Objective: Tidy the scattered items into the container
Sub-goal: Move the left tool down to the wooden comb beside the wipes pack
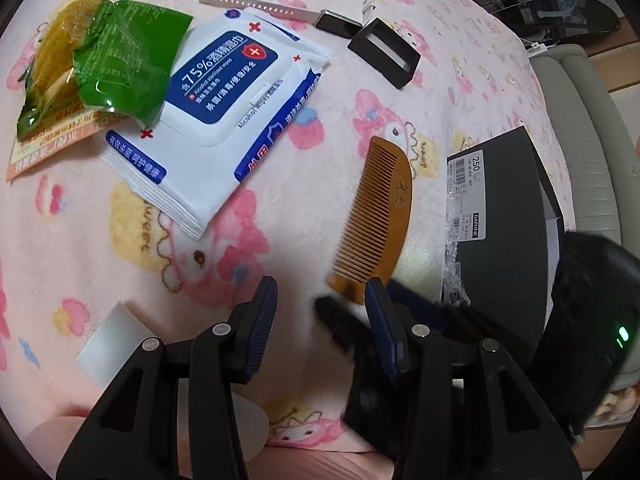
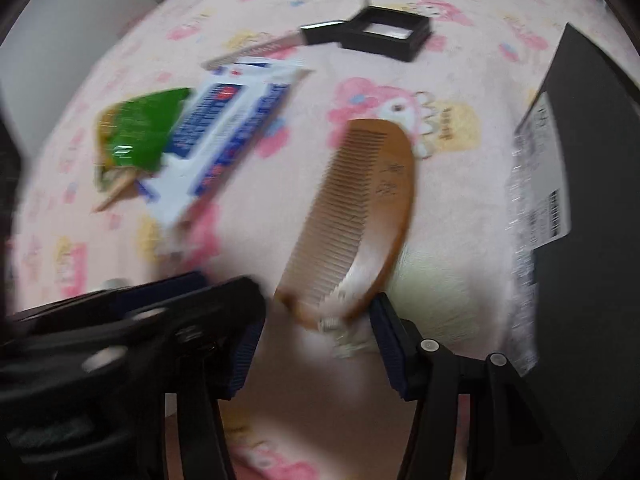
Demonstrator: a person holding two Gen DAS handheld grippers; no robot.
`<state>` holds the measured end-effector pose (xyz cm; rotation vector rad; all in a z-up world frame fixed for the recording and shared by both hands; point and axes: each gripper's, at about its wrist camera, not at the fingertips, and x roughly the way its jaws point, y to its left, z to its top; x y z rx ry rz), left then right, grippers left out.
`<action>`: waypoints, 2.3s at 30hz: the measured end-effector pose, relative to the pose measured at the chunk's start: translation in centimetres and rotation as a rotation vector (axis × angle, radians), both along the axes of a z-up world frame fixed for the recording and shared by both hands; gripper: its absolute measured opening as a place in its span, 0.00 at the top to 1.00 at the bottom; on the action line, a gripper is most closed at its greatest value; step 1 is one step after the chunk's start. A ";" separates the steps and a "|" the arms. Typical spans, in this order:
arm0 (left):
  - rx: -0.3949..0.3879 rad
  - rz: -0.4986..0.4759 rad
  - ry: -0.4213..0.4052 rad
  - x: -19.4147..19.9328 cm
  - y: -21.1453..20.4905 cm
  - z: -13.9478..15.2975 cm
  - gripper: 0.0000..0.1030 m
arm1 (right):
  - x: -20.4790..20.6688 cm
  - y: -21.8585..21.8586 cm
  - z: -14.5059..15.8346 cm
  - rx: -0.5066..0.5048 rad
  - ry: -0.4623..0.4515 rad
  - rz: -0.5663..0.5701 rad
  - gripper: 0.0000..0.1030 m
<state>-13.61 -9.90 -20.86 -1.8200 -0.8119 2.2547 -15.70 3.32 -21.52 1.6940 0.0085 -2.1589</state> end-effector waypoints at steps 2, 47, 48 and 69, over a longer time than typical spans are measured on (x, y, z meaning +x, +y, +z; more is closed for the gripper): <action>0.002 0.006 0.002 0.1 -0.1 0.1 0.55 | 0.7 -0.1 0.3 -0.054 -0.023 0.018 0.52; 0.062 0.137 -0.046 -0.6 -2.2 -1.7 0.83 | 0.4 1.5 2.8 0.118 0.095 -0.097 0.52; 0.069 0.145 -0.047 -0.6 -2.4 -1.8 0.83 | 0.2 1.6 2.8 0.113 0.095 -0.102 0.52; 0.190 0.213 -0.032 -0.8 -3.4 -2.3 0.73 | 0.4 -1.1 -0.1 -0.135 -0.037 0.008 0.59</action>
